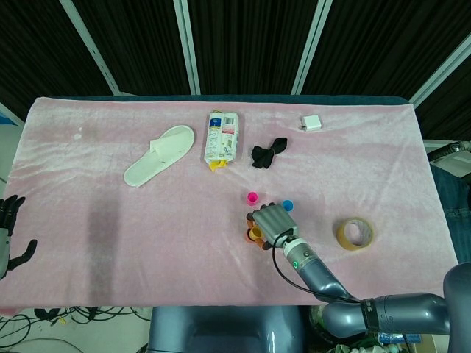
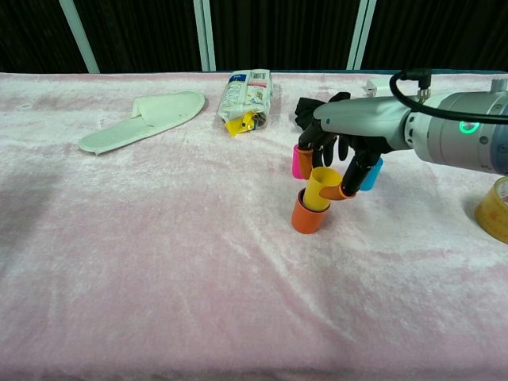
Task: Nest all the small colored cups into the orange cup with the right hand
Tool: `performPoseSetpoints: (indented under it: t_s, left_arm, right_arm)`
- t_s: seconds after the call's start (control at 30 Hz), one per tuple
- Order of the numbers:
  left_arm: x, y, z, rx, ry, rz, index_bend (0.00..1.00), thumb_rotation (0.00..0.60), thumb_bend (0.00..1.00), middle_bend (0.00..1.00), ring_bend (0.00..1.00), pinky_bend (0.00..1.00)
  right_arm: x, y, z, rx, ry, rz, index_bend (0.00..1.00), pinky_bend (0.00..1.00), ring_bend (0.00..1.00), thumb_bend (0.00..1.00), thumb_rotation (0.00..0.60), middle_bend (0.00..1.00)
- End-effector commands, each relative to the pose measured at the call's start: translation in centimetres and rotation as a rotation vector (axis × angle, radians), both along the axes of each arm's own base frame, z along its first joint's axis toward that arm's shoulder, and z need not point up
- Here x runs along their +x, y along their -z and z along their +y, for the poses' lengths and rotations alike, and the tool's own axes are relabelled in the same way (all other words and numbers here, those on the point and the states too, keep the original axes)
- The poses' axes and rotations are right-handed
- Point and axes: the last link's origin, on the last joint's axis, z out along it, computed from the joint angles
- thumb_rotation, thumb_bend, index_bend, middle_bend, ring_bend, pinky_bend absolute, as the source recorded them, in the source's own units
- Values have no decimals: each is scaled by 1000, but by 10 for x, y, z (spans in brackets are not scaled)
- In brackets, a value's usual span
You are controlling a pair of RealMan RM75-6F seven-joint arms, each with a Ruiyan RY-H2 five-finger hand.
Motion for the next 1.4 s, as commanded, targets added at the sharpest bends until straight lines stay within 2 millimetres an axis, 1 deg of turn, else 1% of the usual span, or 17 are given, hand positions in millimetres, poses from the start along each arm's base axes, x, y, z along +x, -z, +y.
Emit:
performPoseSetpoints:
  t_s: [0.03, 0.07, 0.13, 0.2, 0.3, 0.43, 0.6, 0.67, 0.73, 0.9, 1.07, 1.4]
  left_arm:
    - [0, 0, 0, -1, 0, 1, 85, 600, 342, 59, 0, 8]
    - [0, 0, 0, -3, 0, 1, 85, 600, 342, 59, 0, 8]
    - [0, 0, 0, -3, 0, 1, 85, 600, 342, 60, 0, 8]
    - [0, 0, 0, -1, 1, 0, 85, 600, 342, 60, 0, 8]
    - [0, 0, 0, 4, 4, 0, 85, 600, 342, 60, 0, 8]
    - [0, 0, 0, 2, 3, -2, 85, 600, 342, 60, 0, 7]
    - [1, 0, -1, 1, 6, 0, 84, 600, 342, 60, 0, 8]
    - [1, 1, -1, 0, 7, -1, 82, 600, 342, 60, 0, 7]
    - [1, 1, -1, -3, 8, 3, 83, 600, 341, 60, 0, 7]
    - [1, 2, -2, -7, 6, 6, 82, 600, 342, 59, 0, 7]
    - [1, 1, -2, -4, 4, 2, 73, 600, 342, 59, 0, 8]
    - [0, 2, -2, -12, -4, -8, 70, 600, 342, 58, 0, 8]
  right_arm:
    - [-1, 2, 0, 2, 0, 0, 435, 292, 319, 384, 600, 475]
    - [-2, 3, 0, 3, -2, 6, 406, 292, 315, 361, 600, 446]
    - [-3, 4, 0, 3, -2, 12, 321, 292, 285, 296, 600, 347]
    - [-3, 3, 0, 0, 1, 13, 288, 288, 251, 273, 600, 281]
    - [-2, 1, -2, -15, 3, 2, 258, 284, 230, 267, 600, 226]
    - [-1, -4, -6, -36, 6, -8, 255, 284, 230, 267, 600, 224]
    - [-4, -17, -17, -94, 18, -20, 255, 284, 232, 267, 600, 233]
    - [-8, -21, -23, -120, 28, -14, 255, 284, 232, 267, 600, 234]
    - [-22, -26, -32, -164, 49, 20, 255, 284, 232, 268, 600, 234]
    - [-39, -20, -37, -162, 91, 29, 255, 284, 232, 268, 600, 234]
    - [-51, -15, -40, -158, 110, 46, 255, 284, 232, 267, 600, 234]
    - [-65, -6, -46, -167, 126, 62, 256, 284, 233, 268, 600, 279]
